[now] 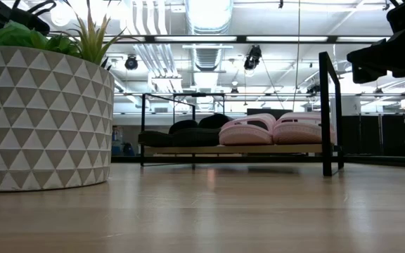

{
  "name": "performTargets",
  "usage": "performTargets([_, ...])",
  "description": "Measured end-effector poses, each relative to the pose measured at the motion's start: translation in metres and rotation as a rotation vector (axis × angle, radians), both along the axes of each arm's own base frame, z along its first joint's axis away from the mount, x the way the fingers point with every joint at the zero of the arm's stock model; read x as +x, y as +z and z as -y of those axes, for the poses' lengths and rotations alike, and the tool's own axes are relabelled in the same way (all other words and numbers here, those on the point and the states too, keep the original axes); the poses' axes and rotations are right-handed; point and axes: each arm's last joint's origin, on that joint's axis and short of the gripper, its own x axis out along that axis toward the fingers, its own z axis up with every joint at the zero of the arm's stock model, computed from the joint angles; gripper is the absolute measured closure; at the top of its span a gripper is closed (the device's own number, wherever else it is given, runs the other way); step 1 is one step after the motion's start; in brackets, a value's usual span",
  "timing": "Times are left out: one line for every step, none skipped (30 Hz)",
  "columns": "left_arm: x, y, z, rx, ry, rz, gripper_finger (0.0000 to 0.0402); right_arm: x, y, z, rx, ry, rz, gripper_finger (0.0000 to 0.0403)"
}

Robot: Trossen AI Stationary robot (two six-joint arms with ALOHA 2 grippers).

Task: Pick and place slides into the shelf
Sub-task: Return to Home Position

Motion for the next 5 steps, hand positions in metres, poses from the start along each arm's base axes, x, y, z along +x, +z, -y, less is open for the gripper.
performTargets([0.0,0.0001,0.0,0.0,0.0,0.0,0.0402,0.0,0.0,0.0,0.0,0.001,0.0,0.0394])
performTargets([0.0,0.0,0.0,0.0,0.0,0.0,0.0402,0.0,0.0,0.0,0.0,0.0,0.0,0.0394])
performTargets([0.0,0.0,0.0,0.0,0.0,0.0,0.0402,0.0,0.0,0.0,0.0,0.0,0.0,0.0394])
performTargets([0.0,0.0001,0.0,0.0,0.0,0.0,0.0402,0.0,0.0,0.0,0.0,0.0,0.0,0.0394])
performTargets([0.0,0.0,0.0,0.0,0.0,0.0,0.0402,0.0,0.0,0.0,0.0,0.0,0.0,0.0394])
